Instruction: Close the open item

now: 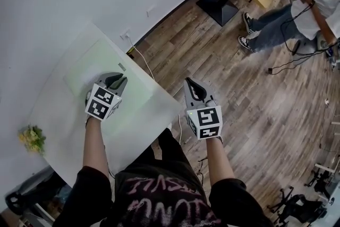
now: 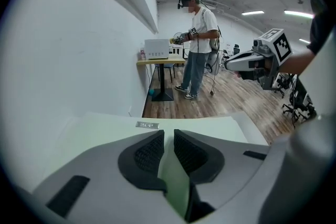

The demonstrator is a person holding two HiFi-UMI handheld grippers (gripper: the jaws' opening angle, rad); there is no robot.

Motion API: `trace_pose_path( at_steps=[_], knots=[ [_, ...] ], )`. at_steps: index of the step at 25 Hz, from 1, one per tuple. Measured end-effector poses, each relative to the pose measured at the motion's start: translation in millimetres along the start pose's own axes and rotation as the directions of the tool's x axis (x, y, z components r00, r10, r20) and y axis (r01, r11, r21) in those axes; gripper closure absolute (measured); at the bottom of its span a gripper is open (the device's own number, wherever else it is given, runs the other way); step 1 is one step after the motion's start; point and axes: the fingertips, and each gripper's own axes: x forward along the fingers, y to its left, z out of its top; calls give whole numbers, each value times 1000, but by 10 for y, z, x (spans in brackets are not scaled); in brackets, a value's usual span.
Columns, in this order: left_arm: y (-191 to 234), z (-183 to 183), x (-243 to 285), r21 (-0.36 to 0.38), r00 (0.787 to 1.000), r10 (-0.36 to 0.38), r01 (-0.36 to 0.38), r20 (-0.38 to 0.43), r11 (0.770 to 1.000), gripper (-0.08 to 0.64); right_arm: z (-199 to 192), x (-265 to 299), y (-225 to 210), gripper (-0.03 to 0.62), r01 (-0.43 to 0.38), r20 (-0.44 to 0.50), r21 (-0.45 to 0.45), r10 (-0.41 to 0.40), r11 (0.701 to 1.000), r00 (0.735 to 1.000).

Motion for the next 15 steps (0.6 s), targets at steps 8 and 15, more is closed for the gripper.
trace_pose_path(
  at_steps=[8, 15],
  knots=[
    [8, -3, 16, 1, 1000, -2, 2, -6, 1000, 488, 36, 13, 30, 566, -8, 8, -4, 8, 1000, 1000],
    [-10, 51, -129, 71, 995, 95, -98, 42, 993, 492, 168, 35, 181, 566, -51, 31, -13, 51, 999, 998]
  ],
)
